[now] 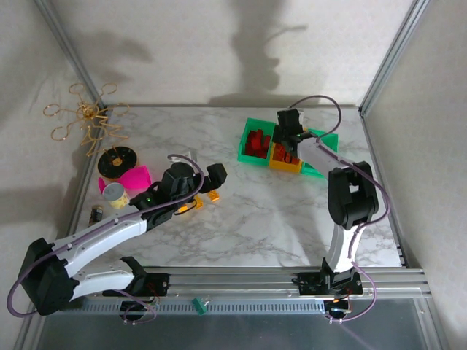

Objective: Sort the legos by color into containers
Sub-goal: Place the lego in the container, then pick up the lego from the center of the table.

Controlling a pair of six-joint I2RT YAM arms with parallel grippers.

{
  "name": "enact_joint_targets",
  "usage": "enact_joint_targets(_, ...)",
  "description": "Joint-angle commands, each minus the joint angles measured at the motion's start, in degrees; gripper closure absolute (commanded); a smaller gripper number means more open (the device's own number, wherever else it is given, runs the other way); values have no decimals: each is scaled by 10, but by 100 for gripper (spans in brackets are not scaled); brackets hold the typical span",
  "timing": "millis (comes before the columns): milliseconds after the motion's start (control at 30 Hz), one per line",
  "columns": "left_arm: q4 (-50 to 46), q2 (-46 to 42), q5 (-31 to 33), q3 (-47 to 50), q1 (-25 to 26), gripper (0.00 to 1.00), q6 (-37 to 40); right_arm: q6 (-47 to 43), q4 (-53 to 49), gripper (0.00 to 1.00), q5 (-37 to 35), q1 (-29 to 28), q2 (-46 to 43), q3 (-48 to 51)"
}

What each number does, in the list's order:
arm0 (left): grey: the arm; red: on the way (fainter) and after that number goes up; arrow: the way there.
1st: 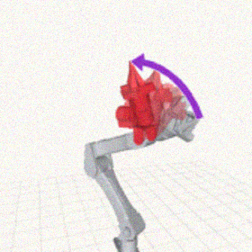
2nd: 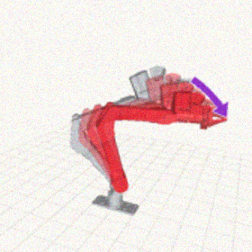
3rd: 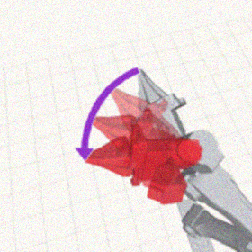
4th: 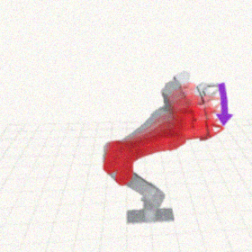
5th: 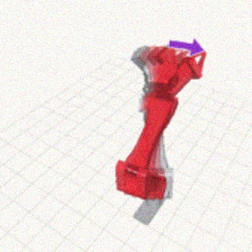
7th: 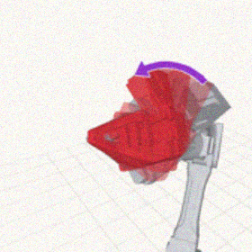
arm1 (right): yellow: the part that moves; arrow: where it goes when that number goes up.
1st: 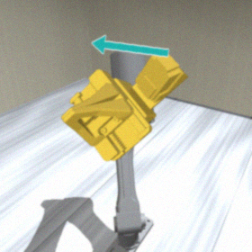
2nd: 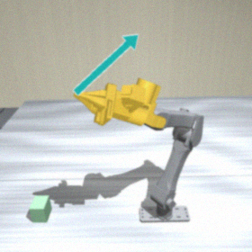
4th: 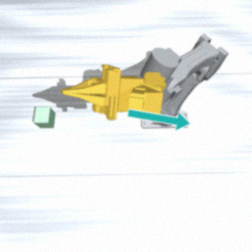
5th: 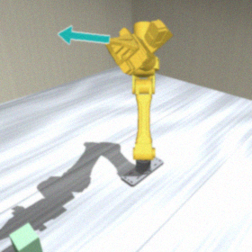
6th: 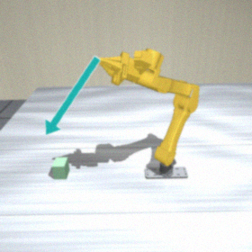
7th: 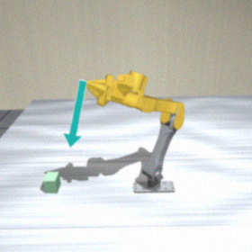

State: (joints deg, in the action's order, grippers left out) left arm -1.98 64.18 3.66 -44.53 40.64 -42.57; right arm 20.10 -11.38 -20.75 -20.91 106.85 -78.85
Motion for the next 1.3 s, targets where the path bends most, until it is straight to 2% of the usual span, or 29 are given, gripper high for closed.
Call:
enact_joint_targets(0,-4,-20,16,-1,-7,0,8,-1,-1,35,19,-29,-61,44)
enact_joint_targets(333,-57,-84,51,37,-9,0,-8,31,-22,30,55,-144,-151,120)
enact_joint_targets(400,-70,-104,62,48,-9,0,-12,34,-20,29,37,-181,-159,132)
enact_joint_targets(767,-162,-193,122,95,-13,0,-58,69,50,20,68,-324,-121,172)
enact_joint_targets(900,-182,-224,138,111,-13,0,-73,62,79,15,82,-356,-85,169)
enact_joint_targets(1033,-188,-242,144,120,-14,0,-85,60,64,15,79,-366,-35,138)
enact_joint_targets(1267,-183,-249,146,129,-15,0,-97,41,32,22,46,-368,33,98)
